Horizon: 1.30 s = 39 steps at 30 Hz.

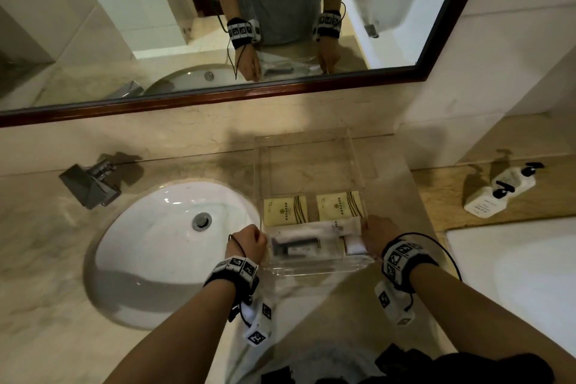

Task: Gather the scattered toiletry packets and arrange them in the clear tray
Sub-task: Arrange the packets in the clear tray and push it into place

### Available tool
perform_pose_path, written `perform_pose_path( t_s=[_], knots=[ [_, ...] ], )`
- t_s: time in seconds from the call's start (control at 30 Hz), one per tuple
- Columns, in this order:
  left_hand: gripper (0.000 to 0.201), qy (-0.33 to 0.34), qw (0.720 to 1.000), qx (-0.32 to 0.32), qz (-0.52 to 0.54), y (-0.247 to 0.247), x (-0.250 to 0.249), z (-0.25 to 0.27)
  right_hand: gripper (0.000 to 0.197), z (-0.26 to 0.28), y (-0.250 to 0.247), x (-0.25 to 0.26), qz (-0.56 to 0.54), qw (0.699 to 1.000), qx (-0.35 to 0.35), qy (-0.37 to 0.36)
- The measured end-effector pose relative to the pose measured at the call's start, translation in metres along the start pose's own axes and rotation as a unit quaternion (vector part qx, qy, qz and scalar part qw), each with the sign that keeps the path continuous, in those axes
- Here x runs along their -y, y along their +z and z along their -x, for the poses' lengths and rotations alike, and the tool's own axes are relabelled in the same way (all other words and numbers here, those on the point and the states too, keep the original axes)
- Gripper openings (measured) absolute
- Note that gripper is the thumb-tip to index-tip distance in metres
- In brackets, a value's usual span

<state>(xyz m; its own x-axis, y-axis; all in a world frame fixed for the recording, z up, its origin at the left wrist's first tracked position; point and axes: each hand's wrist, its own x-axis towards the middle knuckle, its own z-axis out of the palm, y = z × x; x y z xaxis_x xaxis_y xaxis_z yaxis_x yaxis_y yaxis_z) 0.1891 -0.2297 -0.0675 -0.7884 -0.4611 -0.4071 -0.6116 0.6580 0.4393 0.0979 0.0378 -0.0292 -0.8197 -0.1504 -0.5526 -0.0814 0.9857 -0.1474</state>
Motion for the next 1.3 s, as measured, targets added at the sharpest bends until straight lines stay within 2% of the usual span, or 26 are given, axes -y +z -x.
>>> perform_pose_path(
  t_s=[0.27, 0.53, 0.67, 0.87, 1.07, 1.3],
  knots=[
    [0.019, 0.021, 0.999, -0.01, 0.023, -0.001, 0.004, -0.002, 0.034, 0.003, -0.008, 0.004, 0.013, 0.999, -0.026, -0.017],
    [0.022, 0.014, 0.999, -0.004, 0.036, 0.003, 0.007, -0.015, 0.034, -0.005, -0.011, 0.005, -0.005, 1.0, -0.017, 0.003],
    [0.023, 0.014, 0.999, -0.004, 0.034, 0.002, 0.006, -0.021, 0.032, -0.015, -0.009, 0.003, -0.069, 0.997, -0.016, 0.021],
    [0.021, 0.01, 1.0, -0.008, 0.028, 0.001, 0.0, -0.032, 0.041, -0.023, -0.011, 0.005, -0.113, 0.992, -0.035, 0.035],
    [0.02, 0.001, 1.0, -0.01, 0.024, 0.004, -0.002, -0.048, 0.04, -0.024, -0.016, 0.006, -0.142, 0.99, -0.017, 0.018],
    [0.022, 0.005, 1.0, -0.017, 0.001, -0.005, -0.014, -0.049, 0.06, -0.04, -0.015, 0.006, -0.22, 0.974, -0.011, 0.056]
  ],
)
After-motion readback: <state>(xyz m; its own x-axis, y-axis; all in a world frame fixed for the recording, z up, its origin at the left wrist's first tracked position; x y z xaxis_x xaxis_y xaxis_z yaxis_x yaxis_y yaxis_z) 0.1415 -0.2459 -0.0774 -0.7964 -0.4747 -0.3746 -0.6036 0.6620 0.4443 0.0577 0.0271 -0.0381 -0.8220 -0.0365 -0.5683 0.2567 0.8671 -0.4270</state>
